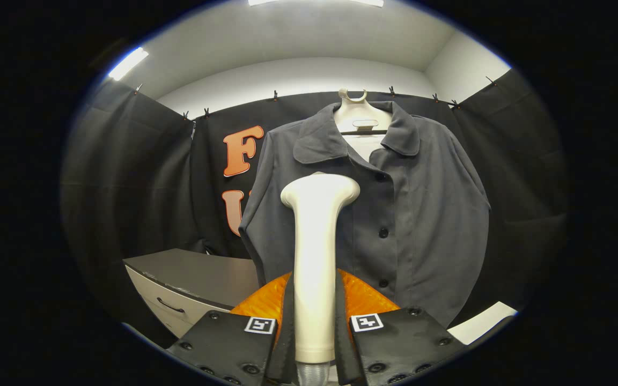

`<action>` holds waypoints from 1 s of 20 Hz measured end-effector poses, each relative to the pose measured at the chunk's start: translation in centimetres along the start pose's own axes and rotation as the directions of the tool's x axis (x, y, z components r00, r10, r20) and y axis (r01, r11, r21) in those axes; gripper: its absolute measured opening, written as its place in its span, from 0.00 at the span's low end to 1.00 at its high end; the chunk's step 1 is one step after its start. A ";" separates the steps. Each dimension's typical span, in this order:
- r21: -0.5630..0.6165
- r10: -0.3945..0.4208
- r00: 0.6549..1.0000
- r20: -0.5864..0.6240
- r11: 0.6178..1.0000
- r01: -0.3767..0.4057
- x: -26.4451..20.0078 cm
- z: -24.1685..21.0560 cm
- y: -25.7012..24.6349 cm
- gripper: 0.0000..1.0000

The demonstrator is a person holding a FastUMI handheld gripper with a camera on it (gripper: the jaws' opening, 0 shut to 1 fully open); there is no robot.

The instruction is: Iron the clothes twice with a garment steamer, once on the left side and once on the right side.

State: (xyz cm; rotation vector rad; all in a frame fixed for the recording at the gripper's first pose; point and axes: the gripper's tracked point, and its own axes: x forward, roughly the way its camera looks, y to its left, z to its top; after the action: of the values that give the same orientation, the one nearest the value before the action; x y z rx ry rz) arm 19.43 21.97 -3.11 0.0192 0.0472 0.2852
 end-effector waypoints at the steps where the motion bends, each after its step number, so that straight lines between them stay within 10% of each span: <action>1: 0.006 -0.002 1.000 -0.004 1.000 0.002 0.0 -0.4 0.0 0.37; 20: -0.007 -0.031 0.990 -0.134 1.000 0.030 -4.1 -9.9 -0.8 0.38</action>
State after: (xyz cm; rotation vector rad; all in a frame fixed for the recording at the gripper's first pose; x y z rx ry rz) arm 15.26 20.22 -12.82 -0.0053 0.1805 0.2555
